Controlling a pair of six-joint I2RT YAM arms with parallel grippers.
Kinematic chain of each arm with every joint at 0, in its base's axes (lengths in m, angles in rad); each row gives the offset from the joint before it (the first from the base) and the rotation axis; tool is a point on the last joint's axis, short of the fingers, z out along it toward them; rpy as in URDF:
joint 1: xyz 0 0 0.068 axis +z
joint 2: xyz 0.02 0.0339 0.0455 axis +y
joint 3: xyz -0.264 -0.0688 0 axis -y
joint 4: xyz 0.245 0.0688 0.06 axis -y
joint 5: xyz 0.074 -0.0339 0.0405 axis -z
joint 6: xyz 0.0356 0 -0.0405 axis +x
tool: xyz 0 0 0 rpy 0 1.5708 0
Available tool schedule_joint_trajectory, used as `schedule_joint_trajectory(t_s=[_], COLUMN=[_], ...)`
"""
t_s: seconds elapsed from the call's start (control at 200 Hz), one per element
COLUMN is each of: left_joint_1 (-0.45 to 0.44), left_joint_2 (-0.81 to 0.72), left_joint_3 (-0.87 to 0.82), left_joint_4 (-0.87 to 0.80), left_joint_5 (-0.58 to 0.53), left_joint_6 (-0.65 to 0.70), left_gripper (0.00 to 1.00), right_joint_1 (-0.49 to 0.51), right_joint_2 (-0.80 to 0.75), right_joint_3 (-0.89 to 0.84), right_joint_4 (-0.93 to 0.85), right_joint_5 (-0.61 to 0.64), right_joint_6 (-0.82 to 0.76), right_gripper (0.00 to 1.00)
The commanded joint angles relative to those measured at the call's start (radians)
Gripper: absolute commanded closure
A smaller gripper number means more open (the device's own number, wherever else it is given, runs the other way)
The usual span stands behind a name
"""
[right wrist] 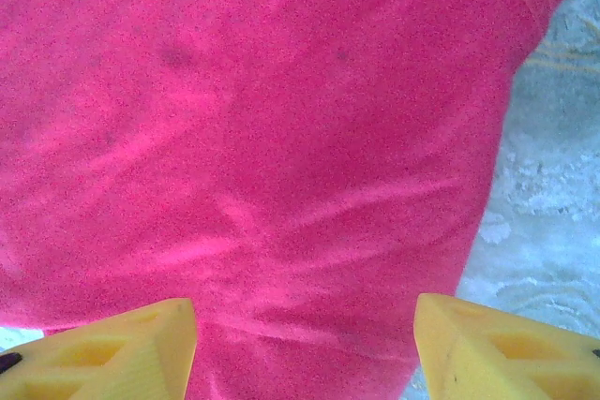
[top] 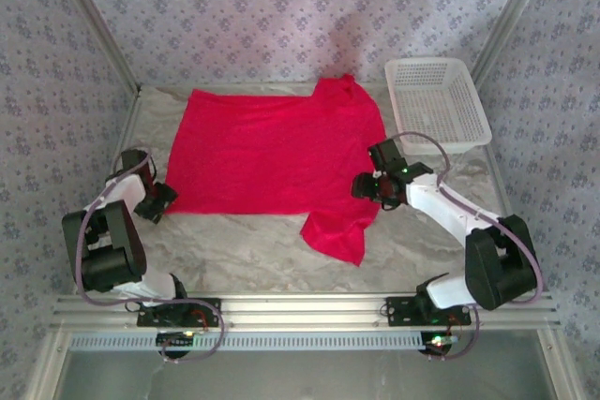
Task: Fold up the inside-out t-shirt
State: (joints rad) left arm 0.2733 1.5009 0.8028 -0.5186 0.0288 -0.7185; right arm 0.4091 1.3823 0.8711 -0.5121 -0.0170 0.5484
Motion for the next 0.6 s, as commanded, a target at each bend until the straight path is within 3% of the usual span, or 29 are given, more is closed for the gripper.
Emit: schedule_joint_trajectory(t_s=[0.0,0.075,0.135,0.245,0.34,0.595], left_joint_1=[0.004,0.004,0.003,0.003,0.004,0.003], left_joint_2=[0.031,0.035,0.020,-0.028,-0.054,-0.065], left_joint_3=[-0.014,-0.001,0.006,0.001,-0.008,-0.013], left_joint_4=[0.046,0.041,0.032,0.020,0.020,0.017], left_joint_5=[0.011,0.016,0.011,-0.004,-0.003,0.016], left_joint_6=[-0.020,-0.016,-0.010,-0.005,-0.003,0.008], left_gripper=[0.66,0.88,0.98,1.00,1.00,1.00], right_joint_1=[0.021,0.047,0.081,0.159,0.227,0.339], right_joint_2=[-0.062,-0.090,-0.117,-0.167,-0.200,-0.197], right_joint_3=[-0.038,-0.072,-0.108,-0.191,-0.250,-0.319], right_joint_4=[-0.059,-0.084,-0.132,-0.149,-0.144,-0.047], right_joint_5=[-0.035,-0.050,-0.059,-0.076,-0.075,-0.060], right_joint_6=[0.046,0.073,0.126,0.210,0.277,0.403], right_gripper=[0.37,0.43,0.48,0.55,0.56,0.48])
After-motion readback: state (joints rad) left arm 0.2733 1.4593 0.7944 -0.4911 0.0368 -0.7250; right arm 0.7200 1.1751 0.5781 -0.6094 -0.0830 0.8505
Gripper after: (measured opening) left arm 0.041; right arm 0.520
